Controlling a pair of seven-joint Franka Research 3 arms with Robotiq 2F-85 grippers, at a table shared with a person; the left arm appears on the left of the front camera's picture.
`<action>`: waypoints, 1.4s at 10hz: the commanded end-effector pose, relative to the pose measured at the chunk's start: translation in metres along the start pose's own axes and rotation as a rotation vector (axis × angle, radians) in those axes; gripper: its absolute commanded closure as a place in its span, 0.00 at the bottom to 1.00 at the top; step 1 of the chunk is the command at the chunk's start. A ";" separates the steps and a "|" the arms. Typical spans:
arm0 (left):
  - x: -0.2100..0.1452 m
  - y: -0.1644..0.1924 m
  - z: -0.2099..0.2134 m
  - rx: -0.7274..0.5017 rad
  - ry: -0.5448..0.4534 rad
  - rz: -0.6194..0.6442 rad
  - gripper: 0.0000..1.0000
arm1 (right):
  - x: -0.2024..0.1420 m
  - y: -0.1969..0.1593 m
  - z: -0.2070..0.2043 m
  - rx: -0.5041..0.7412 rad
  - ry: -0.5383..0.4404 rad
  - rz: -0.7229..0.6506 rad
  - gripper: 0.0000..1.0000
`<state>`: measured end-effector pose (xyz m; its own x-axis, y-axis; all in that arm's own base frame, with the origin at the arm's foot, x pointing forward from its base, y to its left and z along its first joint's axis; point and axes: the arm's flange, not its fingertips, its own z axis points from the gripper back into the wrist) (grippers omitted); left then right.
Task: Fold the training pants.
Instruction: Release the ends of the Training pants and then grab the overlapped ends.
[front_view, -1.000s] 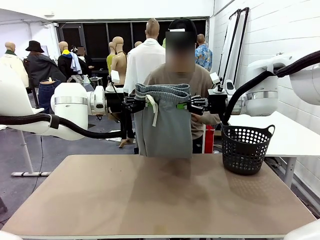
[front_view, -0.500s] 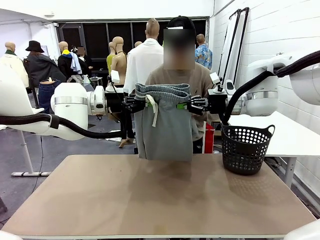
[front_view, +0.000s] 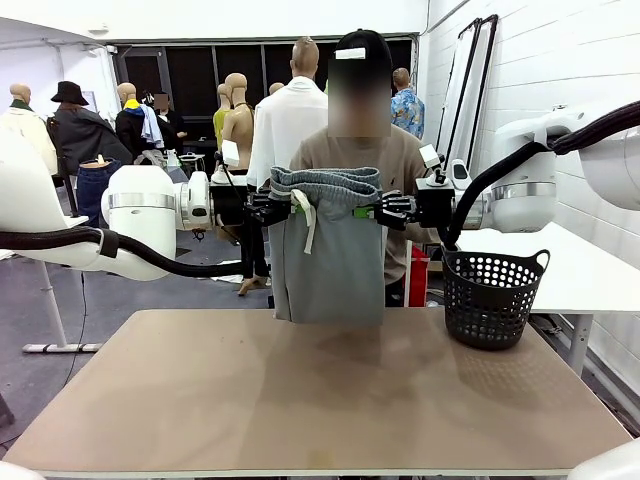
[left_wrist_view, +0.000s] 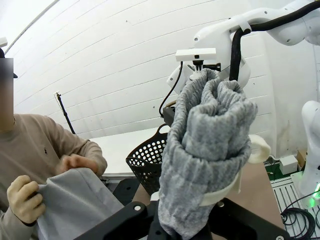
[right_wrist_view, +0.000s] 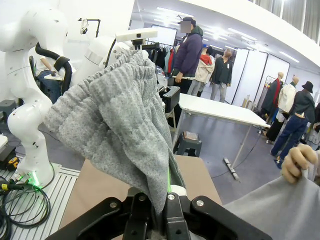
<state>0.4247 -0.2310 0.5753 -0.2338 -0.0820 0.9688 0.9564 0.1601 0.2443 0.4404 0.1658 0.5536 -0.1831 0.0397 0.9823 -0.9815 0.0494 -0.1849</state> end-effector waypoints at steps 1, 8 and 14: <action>0.004 -0.002 0.000 -0.001 -0.003 -0.009 1.00 | 0.000 0.001 -0.001 0.002 -0.004 -0.001 1.00; 0.004 -0.002 0.000 -0.001 -0.003 -0.009 1.00 | 0.000 0.001 -0.001 0.002 -0.004 -0.001 1.00; 0.004 -0.002 0.000 -0.001 -0.003 -0.009 1.00 | 0.000 0.001 -0.001 0.002 -0.004 -0.001 1.00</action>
<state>0.4246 -0.2310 0.5753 -0.2338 -0.0821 0.9688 0.9564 0.1599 0.2444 0.4404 0.1658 0.5536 -0.1831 0.0397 0.9823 -0.9815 0.0494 -0.1849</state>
